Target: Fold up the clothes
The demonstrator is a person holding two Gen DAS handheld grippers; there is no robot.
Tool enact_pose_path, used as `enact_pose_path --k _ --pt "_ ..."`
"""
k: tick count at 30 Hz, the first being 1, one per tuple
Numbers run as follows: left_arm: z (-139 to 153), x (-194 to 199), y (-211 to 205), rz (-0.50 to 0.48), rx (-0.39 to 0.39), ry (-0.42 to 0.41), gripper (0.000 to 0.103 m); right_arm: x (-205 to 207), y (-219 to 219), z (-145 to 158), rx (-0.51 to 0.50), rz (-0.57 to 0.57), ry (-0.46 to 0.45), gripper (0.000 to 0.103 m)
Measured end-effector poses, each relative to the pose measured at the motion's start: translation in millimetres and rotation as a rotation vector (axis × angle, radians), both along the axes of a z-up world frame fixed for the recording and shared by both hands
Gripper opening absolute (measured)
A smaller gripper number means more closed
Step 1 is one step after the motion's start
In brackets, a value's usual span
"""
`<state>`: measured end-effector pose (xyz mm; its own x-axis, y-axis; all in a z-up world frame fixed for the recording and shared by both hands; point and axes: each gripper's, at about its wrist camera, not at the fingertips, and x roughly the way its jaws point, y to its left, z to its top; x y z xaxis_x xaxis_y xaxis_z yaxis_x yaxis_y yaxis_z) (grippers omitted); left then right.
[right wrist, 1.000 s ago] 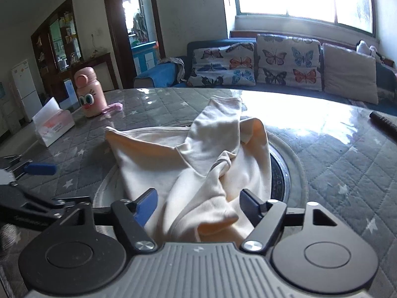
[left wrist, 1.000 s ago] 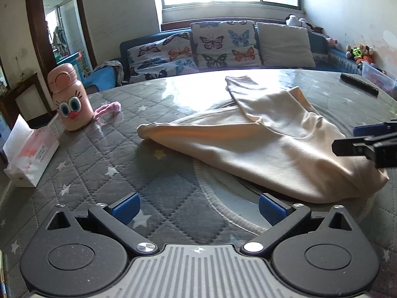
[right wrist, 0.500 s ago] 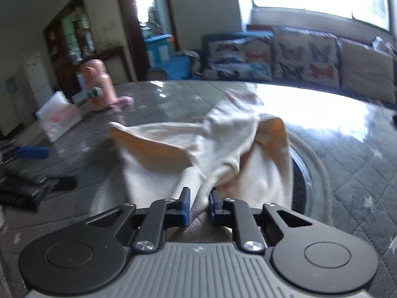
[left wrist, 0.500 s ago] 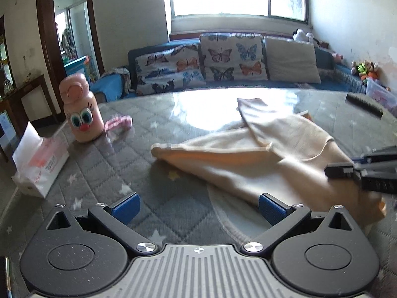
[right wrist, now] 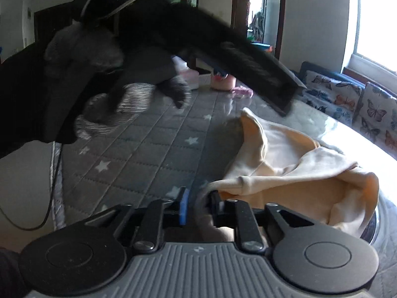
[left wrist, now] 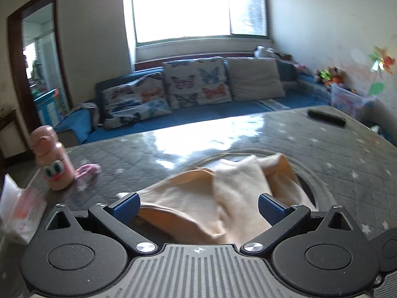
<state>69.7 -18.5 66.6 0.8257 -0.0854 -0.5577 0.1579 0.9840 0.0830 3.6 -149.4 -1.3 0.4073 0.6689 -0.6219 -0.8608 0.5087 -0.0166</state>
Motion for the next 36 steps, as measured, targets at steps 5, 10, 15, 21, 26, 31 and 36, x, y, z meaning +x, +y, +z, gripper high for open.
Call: enact_pose_path --k 5,10,15,21,26,31,36 --pt "-14 20 -20 -0.053 0.012 0.044 0.098 3 -29 13 0.027 -0.055 0.038 0.034" --pt "-25 39 -40 -0.106 0.014 0.062 0.098 27 -69 26 0.016 -0.201 0.012 0.034" --pt "-39 61 -58 -0.124 0.01 0.1 0.098 79 -101 29 -0.017 -0.362 -0.028 0.034" --pt "-61 89 -69 -0.099 0.034 0.151 0.088 145 -117 18 -0.021 -0.491 -0.014 0.034" --pt "-77 107 -68 -0.083 0.023 0.2 0.056 190 -113 0 -0.029 -0.509 0.015 0.034" --pt "-82 110 -60 -0.07 0.016 0.216 0.01 217 -98 -19 -0.056 -0.499 0.037 0.022" --pt "-63 95 -36 -0.018 -0.024 0.154 0.007 215 -102 -15 0.002 -0.543 0.056 0.004"
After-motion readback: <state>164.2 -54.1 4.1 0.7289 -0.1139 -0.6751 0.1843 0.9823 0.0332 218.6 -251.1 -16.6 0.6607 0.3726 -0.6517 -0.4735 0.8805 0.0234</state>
